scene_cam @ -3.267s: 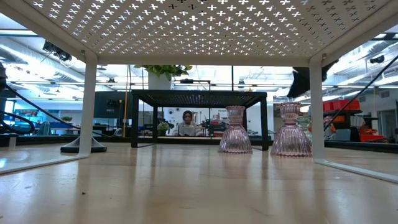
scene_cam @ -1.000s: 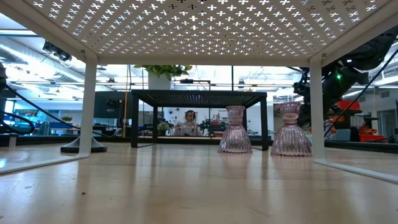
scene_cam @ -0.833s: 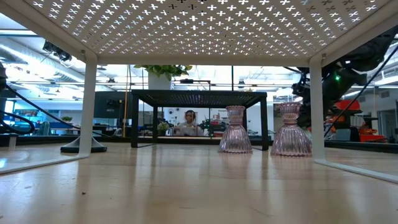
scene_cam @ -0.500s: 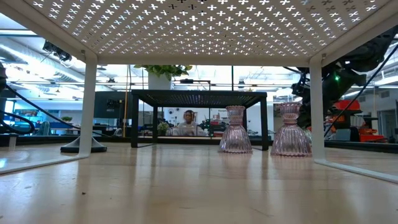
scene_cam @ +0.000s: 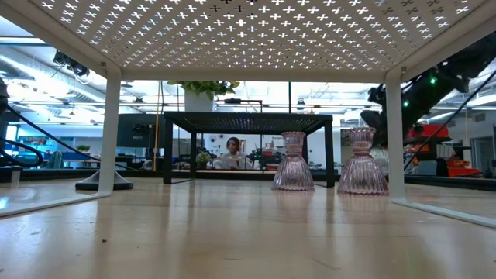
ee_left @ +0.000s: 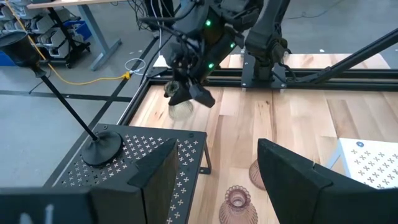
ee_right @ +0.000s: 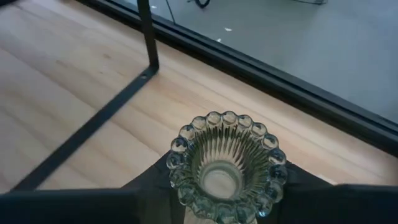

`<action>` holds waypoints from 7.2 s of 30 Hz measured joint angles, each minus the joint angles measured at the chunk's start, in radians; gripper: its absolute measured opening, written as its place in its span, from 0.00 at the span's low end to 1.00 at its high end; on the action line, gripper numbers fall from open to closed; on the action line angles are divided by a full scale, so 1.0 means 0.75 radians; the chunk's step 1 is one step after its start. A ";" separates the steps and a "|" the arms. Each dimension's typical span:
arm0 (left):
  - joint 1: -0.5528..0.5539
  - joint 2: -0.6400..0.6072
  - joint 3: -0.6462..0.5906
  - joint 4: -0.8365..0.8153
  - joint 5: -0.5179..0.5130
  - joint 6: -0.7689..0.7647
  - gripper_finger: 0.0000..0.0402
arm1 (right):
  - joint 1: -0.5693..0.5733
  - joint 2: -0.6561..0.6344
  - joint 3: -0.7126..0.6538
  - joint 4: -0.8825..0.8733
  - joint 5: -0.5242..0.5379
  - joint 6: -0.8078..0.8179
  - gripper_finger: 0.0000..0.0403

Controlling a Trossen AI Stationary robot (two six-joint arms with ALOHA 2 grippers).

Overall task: Pick & Place candle stick holders
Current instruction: Put the small green glass candle holder on the white shelf

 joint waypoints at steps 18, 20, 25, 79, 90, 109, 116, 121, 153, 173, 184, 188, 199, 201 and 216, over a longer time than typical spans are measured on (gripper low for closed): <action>0.000 0.000 0.000 0.000 0.000 -0.009 0.55 | 0.219 -0.239 0.364 -0.419 -0.045 -0.045 0.31; 0.000 0.000 0.000 0.000 0.000 -0.009 0.55 | 0.257 -0.246 0.391 -0.429 -0.082 -0.044 0.31; 0.000 0.000 0.000 0.000 0.000 -0.009 0.55 | 0.376 -0.258 0.461 -0.434 -0.133 -0.044 0.31; -0.005 0.000 0.000 0.051 0.224 -0.069 0.55 | 0.973 0.342 0.922 0.143 -0.160 -0.357 0.31; -0.005 -0.001 0.000 0.056 0.233 -0.069 0.55 | 0.971 0.450 1.032 0.140 -0.198 -0.400 0.31; -0.062 0.002 0.000 0.057 0.202 0.002 0.60 | 0.972 0.478 1.107 0.063 -0.215 -0.424 0.31; -0.061 0.002 0.000 0.068 0.155 -0.004 0.76 | 0.972 0.478 1.107 0.084 -0.210 -0.425 0.31; -0.063 0.011 0.000 0.089 0.159 -0.007 0.82 | 0.972 0.481 1.107 0.134 -0.218 -0.428 0.31; -0.047 0.040 0.001 0.097 0.148 0.003 0.71 | 0.965 0.589 1.135 0.253 -0.263 -0.441 0.31; -0.045 0.040 -0.001 0.099 0.139 -0.004 0.70 | 0.963 0.587 1.137 0.199 -0.185 -0.444 0.49; -0.045 0.040 -0.001 0.069 0.117 -0.009 0.69 | 0.965 0.553 1.135 0.141 -0.108 -0.465 0.43; -0.046 0.039 -0.001 0.035 0.082 -0.011 0.69 | 0.979 0.502 1.134 0.040 -0.101 -0.465 0.42; -0.063 0.025 0.001 -0.072 0.076 -0.078 0.69 | 1.028 0.372 1.134 -0.265 -0.102 -0.370 0.42; -0.083 0.020 0.001 -0.120 0.088 -0.106 0.69 | 1.028 0.360 1.134 -0.329 -0.094 -0.347 0.42; -0.426 0.016 0.001 -0.367 -0.130 -0.391 0.69 | 1.028 0.340 1.134 -0.577 0.085 -0.206 0.42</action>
